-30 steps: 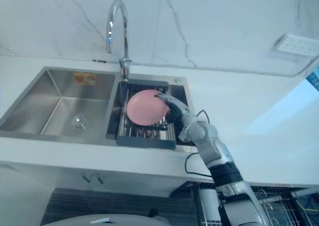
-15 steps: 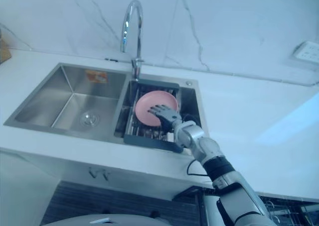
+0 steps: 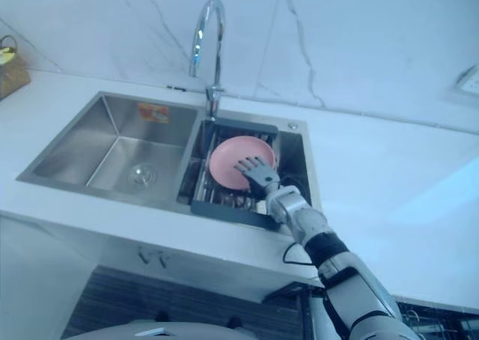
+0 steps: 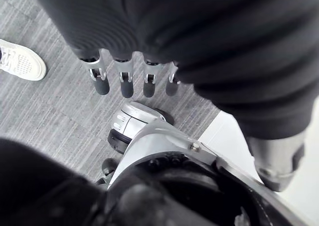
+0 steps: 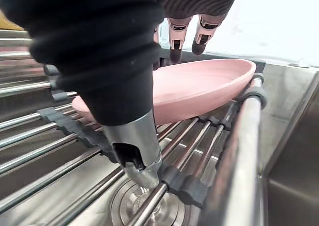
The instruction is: Walk over to the sink, pick up the cup, carry it to the dishwasher, place the cup inside the dishwasher, then close the dishwasher door
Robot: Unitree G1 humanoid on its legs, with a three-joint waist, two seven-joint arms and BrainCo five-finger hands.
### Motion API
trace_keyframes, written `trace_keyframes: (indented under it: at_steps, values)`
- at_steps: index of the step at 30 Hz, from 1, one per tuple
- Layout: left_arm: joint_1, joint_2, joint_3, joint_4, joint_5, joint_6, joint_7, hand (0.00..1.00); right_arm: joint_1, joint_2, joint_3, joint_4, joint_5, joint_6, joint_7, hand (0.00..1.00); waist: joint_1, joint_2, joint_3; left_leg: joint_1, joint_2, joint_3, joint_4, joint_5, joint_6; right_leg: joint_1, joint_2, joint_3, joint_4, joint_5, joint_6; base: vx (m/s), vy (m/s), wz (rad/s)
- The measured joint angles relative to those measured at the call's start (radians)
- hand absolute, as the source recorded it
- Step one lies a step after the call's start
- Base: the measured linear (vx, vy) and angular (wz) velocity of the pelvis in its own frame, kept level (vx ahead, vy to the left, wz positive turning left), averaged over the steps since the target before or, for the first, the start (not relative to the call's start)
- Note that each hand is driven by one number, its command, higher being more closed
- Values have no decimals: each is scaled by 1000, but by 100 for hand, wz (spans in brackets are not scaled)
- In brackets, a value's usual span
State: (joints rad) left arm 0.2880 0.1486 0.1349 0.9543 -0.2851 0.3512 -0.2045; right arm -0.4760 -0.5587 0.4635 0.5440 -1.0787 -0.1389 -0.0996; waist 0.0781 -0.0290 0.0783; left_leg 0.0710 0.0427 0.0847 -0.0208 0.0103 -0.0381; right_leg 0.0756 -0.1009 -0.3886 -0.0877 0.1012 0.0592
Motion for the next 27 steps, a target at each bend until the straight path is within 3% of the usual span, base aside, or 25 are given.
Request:
trace_keyframes:
  at_steps: [6,15,27]
  values:
    - [-1,1,-13,1,-8,0,0,0,-19,7,-3,65,-29,43,-83,100,3,5,3,2,1,2,1,0,0,1,1,3,0,2,-2,0,0,0]
    - [-1,1,-21,1,-19,-3,0,0,-19,31,-6,136,-111,77,-304,100,10,8,6,0,1,2,1,0,-1,1,1,2,0,2,-2,0,0,0]
    - [-1,3,-40,1,-19,-12,1,0,-17,32,-44,140,-107,106,-412,100,10,19,14,-1,0,-1,0,0,-1,0,1,0,0,0,0,0,0,0]
